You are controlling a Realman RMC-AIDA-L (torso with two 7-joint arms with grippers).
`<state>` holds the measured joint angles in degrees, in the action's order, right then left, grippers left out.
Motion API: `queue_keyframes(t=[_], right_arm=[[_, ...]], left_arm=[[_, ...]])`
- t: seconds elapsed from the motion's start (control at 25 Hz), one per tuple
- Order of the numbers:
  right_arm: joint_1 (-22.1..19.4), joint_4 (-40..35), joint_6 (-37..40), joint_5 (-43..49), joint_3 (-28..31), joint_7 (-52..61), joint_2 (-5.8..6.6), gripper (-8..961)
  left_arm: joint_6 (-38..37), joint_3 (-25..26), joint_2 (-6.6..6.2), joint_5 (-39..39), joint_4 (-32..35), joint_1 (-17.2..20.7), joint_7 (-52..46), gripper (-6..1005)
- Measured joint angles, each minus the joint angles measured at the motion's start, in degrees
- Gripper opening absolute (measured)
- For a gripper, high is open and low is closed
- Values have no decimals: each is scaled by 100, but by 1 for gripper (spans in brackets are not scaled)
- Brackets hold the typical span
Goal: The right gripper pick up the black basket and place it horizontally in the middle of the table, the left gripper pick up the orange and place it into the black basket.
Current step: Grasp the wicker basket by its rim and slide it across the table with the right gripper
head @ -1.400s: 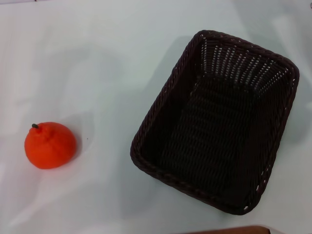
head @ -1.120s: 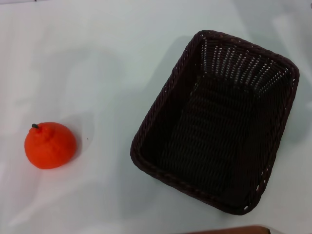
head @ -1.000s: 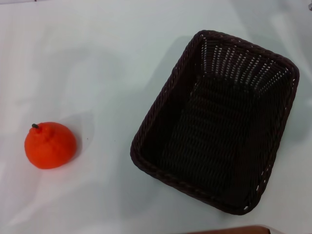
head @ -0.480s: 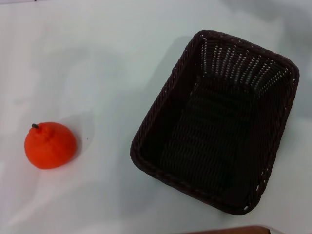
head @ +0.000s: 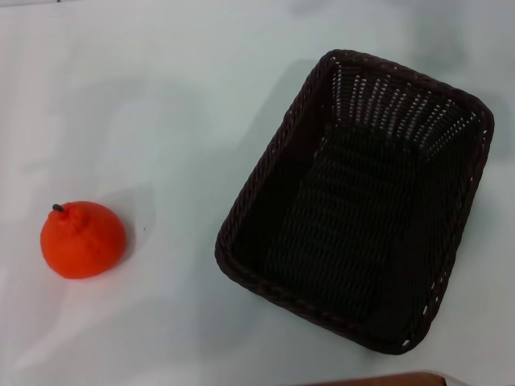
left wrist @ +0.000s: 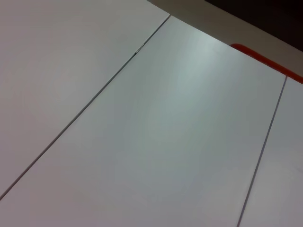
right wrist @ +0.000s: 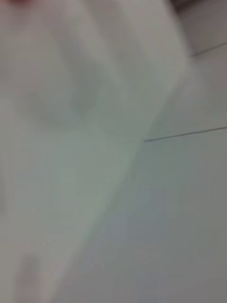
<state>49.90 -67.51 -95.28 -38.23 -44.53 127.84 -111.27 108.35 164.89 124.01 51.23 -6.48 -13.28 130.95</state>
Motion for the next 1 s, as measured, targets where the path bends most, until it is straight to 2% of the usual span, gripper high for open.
queue_keyframes(t=[0.12, 0.24, 0.6, 1.0], right_arm=[[289, -41, -452, 875, -38, 61, -100, 725], [408, -27, -586, 1301, -170, 54, -176, 720], [355, 246, -537, 1453, -675, 45, -196, 702], [354, 920, -19, 1720, -873, -39, -229, 682]], left_arm=[[-49, -2, 0, 0, -5, -22, 0, 903], [-117, -8, 0, 0, -7, -43, 0, 903], [-217, -9, 0, 1, 1, -72, 0, 902], [-234, -9, -5, 1, -15, -114, 0, 902]])
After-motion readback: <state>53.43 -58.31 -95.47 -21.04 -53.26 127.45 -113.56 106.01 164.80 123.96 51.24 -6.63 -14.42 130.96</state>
